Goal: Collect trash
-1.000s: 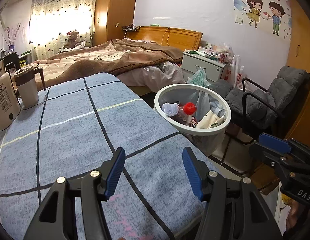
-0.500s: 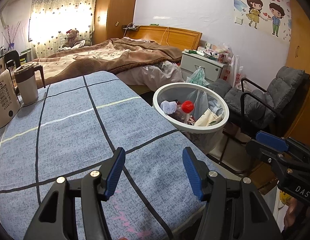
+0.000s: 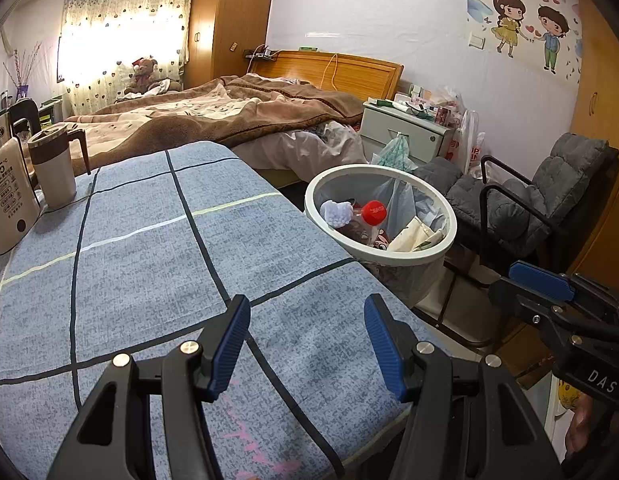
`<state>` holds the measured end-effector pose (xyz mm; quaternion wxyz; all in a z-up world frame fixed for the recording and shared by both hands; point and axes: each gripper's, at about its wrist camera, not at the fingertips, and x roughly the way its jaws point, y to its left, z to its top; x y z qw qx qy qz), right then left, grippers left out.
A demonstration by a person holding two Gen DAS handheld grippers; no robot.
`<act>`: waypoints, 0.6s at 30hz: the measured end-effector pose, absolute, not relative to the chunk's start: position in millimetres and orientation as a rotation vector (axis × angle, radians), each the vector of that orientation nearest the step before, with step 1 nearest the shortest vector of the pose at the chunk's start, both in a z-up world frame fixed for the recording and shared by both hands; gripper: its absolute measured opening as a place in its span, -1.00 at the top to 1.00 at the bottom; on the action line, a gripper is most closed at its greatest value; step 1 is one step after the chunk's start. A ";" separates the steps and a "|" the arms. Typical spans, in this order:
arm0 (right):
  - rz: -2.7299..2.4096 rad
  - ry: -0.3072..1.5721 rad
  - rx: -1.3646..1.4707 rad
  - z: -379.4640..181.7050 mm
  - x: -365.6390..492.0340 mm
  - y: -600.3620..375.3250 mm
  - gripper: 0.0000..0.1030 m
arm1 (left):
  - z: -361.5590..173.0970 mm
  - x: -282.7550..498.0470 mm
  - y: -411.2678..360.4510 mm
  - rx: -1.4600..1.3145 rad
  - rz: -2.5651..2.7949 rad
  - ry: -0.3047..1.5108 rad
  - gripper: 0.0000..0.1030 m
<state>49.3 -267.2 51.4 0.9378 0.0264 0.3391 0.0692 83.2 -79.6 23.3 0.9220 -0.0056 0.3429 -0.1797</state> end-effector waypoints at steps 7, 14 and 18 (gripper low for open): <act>0.141 0.694 0.055 51.6 49.1 -267.2 0.13 | 23.9 84.0 -80.3 -0.003 -0.363 0.706 -0.19; 0.141 0.694 0.056 51.6 49.2 -267.2 0.13 | 24.0 84.3 -81.3 -0.005 -0.362 0.709 -0.19; 0.142 0.694 0.057 51.6 49.2 -267.4 0.13 | 24.0 84.4 -81.3 -0.007 -0.362 0.712 -0.19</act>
